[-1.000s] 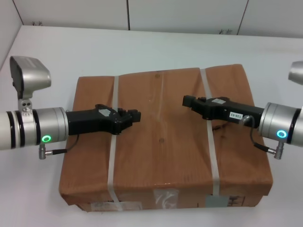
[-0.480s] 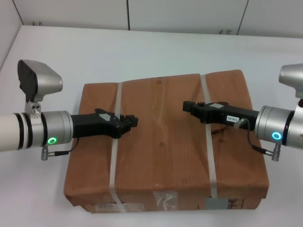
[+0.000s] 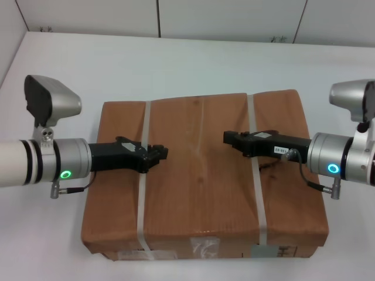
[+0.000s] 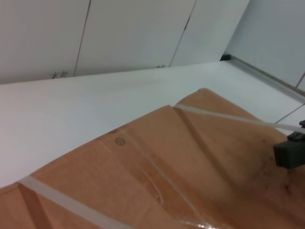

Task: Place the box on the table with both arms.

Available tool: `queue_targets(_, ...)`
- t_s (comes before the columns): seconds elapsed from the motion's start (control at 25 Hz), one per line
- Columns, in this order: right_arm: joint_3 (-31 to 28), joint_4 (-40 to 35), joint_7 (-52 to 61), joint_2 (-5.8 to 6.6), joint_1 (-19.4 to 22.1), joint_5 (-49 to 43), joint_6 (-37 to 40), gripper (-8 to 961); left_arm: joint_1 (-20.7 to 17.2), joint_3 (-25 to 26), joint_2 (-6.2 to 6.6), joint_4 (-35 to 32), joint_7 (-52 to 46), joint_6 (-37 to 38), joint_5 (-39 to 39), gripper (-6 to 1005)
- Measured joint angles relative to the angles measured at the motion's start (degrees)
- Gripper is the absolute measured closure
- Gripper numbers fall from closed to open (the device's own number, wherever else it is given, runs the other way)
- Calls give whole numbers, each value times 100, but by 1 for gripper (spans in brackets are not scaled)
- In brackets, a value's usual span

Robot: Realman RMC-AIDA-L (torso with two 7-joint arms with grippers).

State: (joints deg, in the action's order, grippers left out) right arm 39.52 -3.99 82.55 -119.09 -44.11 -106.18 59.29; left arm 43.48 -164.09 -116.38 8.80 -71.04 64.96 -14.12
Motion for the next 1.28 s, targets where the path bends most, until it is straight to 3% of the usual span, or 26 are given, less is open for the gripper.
queue_targets(0.6, 323, 150, 452, -1, -130, -2, -582, 903, 41, 0, -4, -279, -148, -641, 319, 895)
queue_targets(0.92, 307, 112, 381, 0, -82, 14, -622, 720, 69, 2, -8, -277, -216, -741, 301, 889)
queue_targets(1.12, 283, 105, 280, 2, -36, 66, -797, 618, 72, 8, -8, -282, -234, -804, 331, 769)
queue_targets(1.28, 268, 96, 129, 0, 15, 152, -808, 537, 125, 3, -7, -255, -485, -807, 524, 576)
